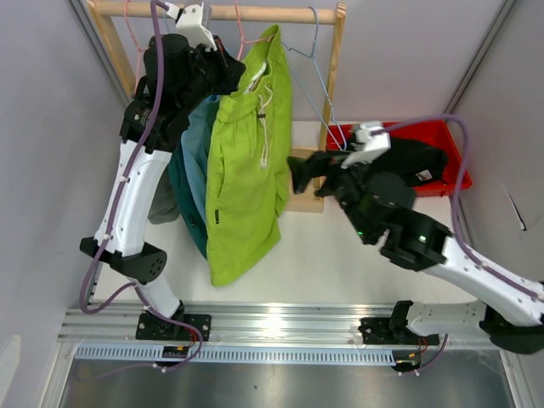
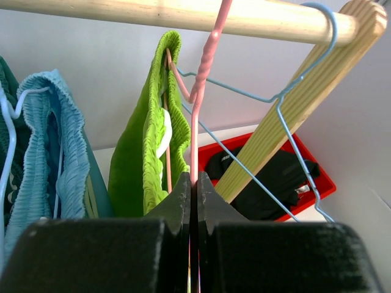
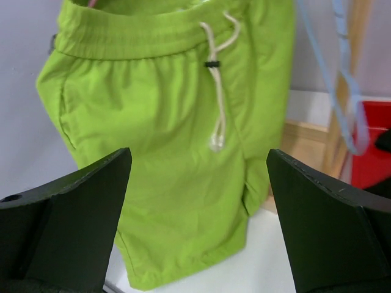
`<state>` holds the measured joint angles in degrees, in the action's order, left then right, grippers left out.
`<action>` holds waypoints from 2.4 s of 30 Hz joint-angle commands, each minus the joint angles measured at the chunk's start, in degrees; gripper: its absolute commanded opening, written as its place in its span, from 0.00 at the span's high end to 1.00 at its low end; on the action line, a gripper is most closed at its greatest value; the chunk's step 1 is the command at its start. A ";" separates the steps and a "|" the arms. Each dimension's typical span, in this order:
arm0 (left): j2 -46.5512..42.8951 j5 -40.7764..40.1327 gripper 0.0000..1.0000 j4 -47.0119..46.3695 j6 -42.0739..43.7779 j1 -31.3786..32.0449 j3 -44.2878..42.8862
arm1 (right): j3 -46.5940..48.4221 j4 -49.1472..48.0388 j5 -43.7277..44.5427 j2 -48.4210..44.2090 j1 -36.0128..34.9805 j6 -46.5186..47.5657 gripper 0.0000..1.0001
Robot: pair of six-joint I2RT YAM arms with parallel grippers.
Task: Remove the shorts from the hanger
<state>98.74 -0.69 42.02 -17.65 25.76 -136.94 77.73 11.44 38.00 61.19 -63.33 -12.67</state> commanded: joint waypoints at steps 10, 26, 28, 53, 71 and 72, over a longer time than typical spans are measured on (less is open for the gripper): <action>-5.13 2.01 1.00 -8.53 -3.09 0.43 6.50 | 26.56 -6.61 0.41 29.85 -7.07 6.95 0.00; -11.11 3.24 1.00 -9.94 -2.39 0.26 11.35 | 30.91 -0.99 6.04 40.59 -7.68 1.43 0.14; -11.02 3.24 1.00 -10.11 -2.48 0.17 11.00 | 26.70 -0.46 5.42 39.37 -8.74 -1.74 0.45; -2.41 0.25 1.00 -7.05 -1.24 -2.73 -2.36 | 12.71 10.62 20.18 33.21 -29.66 -17.22 1.00; -38.44 5.80 1.00 14.14 -4.77 0.35 32.53 | 11.49 0.41 21.14 19.86 -8.12 7.93 1.00; -39.66 5.26 1.00 14.66 -4.50 0.35 32.10 | 10.08 0.60 23.76 16.71 -8.65 7.31 1.00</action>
<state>61.41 6.31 56.66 -21.21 25.78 -105.43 88.99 14.28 58.30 84.25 -69.58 -6.79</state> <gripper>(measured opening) 0.026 0.032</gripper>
